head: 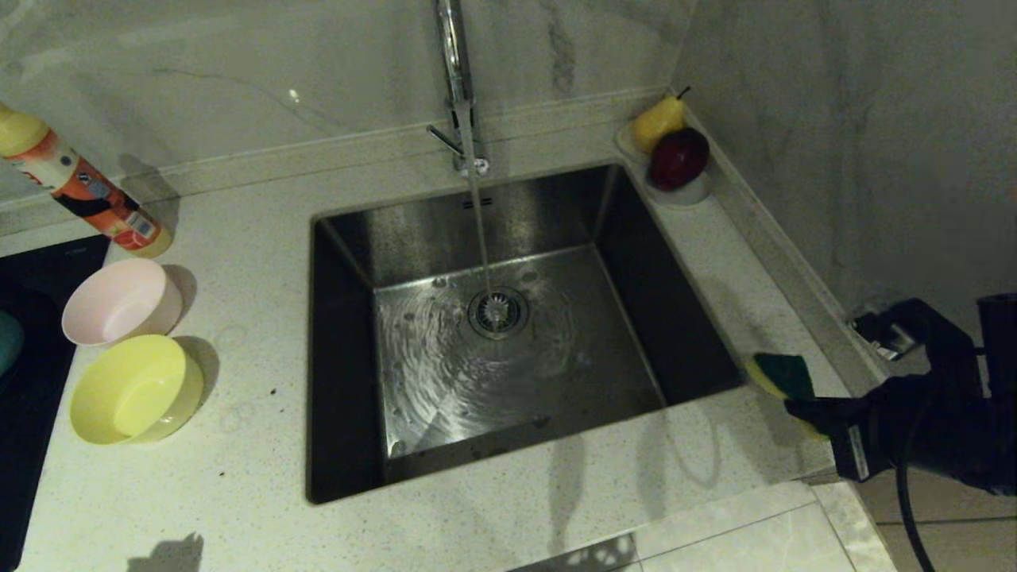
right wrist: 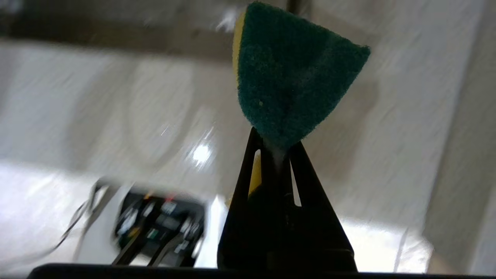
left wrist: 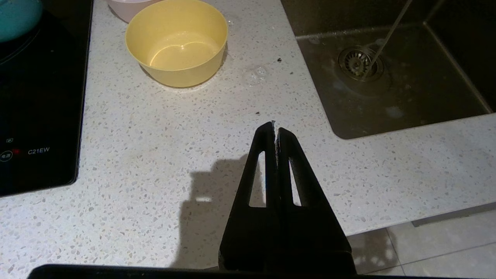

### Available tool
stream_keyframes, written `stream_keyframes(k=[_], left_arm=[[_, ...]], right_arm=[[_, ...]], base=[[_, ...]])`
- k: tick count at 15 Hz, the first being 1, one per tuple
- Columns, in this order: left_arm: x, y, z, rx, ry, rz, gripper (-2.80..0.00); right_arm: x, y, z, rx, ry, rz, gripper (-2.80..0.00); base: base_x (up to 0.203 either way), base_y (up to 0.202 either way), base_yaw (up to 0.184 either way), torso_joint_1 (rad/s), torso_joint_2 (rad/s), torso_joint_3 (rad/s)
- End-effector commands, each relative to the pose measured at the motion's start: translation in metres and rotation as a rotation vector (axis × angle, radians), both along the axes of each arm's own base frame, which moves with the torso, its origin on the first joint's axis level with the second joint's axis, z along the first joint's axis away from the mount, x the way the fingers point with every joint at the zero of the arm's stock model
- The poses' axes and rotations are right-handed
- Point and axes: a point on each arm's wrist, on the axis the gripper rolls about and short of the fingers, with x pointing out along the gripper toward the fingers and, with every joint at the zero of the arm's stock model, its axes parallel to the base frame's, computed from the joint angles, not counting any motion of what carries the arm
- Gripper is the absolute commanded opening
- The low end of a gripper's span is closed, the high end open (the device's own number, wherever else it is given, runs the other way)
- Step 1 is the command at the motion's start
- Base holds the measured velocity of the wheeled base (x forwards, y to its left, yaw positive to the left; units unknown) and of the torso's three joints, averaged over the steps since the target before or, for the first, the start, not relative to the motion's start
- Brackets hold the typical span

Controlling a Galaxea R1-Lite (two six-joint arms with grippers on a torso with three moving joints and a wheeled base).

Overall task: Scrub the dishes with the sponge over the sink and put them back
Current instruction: Put down the sponge

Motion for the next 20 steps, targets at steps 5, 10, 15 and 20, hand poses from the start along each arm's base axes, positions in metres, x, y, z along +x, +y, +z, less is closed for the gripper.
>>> stream_keyframes(k=[5, 10, 15, 20], left_arm=[[0.003, 0.0, -0.011, 0.001, 0.041, 0.0, -2.8], [0.003, 0.0, -0.011, 0.001, 0.041, 0.0, -2.8], [0.003, 0.0, -0.011, 0.001, 0.041, 0.0, -2.8], [0.003, 0.0, -0.011, 0.001, 0.041, 0.0, -2.8]], right_arm=[[0.042, 0.01, -0.031, -0.045, 0.023, -0.068, -2.8], [0.06, 0.01, -0.026, -0.045, -0.033, -0.115, -2.8], [0.069, 0.005, -0.009, -0.034, -0.078, -0.142, -2.8], [0.073, 0.006, -0.004, -0.026, -0.08, -0.144, -2.8]], base=[[0.0, 0.0, 0.0, 0.0, 0.0, 0.0], [0.0, 0.0, 0.0, 0.0, 0.0, 0.0], [0.0, 0.0, 0.0, 0.0, 0.0, 0.0], [0.0, 0.0, 0.0, 0.0, 0.0, 0.0]])
